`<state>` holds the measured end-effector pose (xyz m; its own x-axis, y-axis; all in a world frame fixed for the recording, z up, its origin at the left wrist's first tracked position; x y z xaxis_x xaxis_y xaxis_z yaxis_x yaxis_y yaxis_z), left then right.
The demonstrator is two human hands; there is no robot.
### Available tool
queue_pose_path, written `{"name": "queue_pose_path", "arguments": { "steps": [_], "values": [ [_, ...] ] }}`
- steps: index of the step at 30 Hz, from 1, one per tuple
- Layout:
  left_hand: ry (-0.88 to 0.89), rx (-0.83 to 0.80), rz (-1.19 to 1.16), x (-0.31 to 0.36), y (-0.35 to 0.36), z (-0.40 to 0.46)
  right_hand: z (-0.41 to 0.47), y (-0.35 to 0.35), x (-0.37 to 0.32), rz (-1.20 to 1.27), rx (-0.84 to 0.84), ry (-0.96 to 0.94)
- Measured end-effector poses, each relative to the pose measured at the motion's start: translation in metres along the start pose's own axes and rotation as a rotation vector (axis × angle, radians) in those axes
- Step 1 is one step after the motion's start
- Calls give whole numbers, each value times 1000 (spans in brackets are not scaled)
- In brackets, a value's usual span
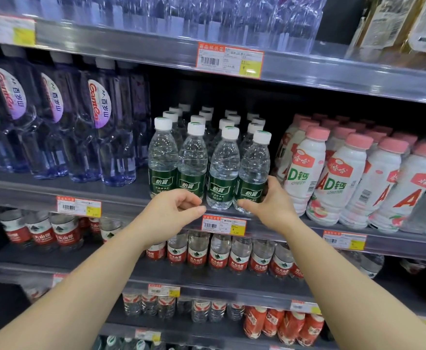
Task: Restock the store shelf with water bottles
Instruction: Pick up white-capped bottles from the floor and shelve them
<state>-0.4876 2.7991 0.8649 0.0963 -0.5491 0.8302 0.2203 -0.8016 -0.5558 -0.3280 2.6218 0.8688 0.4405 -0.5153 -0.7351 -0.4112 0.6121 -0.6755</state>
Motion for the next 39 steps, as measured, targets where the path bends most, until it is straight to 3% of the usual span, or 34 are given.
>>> {"name": "queue_pose_path", "arguments": {
  "steps": [6,11,16,39],
  "values": [
    [-10,25,23,-10,-4,-4,1,1,2,-8,3,20],
    [1,166,76,-17,-20,-6,-6,10,0,123,112,42],
    [-28,247,99,-27,-37,-9,-11,30,-16,-61,250,141],
    [-8,222,162,-33,-55,6,-11,40,-19,-153,412,253]
  ]
}}
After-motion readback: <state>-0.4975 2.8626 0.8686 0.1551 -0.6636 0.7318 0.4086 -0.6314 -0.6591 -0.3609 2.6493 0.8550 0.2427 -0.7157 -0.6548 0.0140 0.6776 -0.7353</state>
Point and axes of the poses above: each hand's wrist, its own z-axis towards the middle knuckle, its own y-axis out of the palm, x = y × z, the point moved 4 cm from there along z, towards the middle knuckle, and after that the axes turned 13 degrees about -x, right-handed, at the moved point
